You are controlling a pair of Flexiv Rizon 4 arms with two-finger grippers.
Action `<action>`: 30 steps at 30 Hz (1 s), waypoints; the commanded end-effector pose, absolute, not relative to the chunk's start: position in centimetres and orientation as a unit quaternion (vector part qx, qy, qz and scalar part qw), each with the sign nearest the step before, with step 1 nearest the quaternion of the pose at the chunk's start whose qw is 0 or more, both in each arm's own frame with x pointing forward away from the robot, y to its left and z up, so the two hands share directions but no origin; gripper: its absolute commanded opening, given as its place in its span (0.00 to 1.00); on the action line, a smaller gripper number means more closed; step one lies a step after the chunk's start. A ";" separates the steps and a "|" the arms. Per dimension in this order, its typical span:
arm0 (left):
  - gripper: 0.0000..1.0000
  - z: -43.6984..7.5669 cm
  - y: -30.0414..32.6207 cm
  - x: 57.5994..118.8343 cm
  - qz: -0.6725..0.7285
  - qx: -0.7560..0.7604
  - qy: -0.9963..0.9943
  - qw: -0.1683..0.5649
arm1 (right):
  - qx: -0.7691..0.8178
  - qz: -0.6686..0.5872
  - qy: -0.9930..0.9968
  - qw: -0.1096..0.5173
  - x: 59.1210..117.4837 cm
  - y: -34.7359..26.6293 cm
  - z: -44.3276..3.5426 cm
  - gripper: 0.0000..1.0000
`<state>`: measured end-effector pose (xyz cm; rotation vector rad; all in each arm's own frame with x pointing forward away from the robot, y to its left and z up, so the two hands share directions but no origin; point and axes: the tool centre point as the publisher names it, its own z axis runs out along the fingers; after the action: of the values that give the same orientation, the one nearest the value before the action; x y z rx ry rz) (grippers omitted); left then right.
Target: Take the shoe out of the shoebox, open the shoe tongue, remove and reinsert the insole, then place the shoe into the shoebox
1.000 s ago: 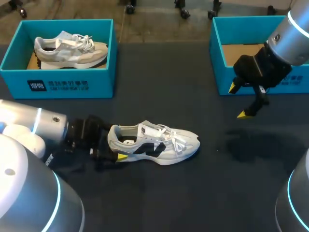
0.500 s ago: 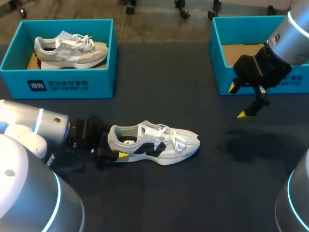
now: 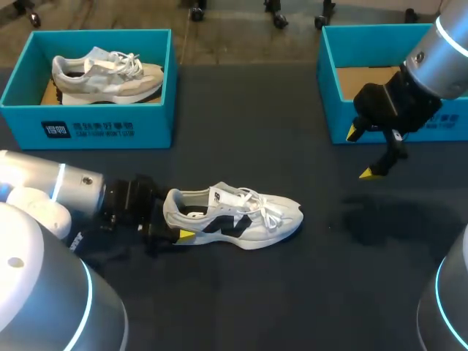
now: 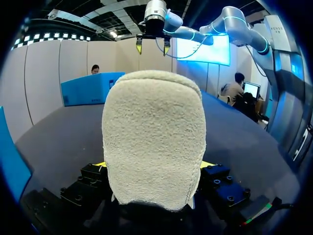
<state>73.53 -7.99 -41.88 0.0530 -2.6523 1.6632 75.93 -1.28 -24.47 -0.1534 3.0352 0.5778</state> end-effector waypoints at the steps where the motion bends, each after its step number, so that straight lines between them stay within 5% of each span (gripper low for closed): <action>1: 0.00 -42.1 -8.2 73.4 0.532 0.018 -0.846 0.003 | -0.049 0.186 0.981 0.025 75.9 -1.2 -24.6 1.00; 30: 0.00 -42.1 -8.2 73.4 0.532 0.018 -0.846 0.003 | 0.235 0.130 0.961 0.062 77.2 9.1 -21.7 1.00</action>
<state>73.49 -8.00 -41.86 0.0536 -2.6533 1.6640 77.00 7.51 -21.53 0.6825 2.9022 0.4816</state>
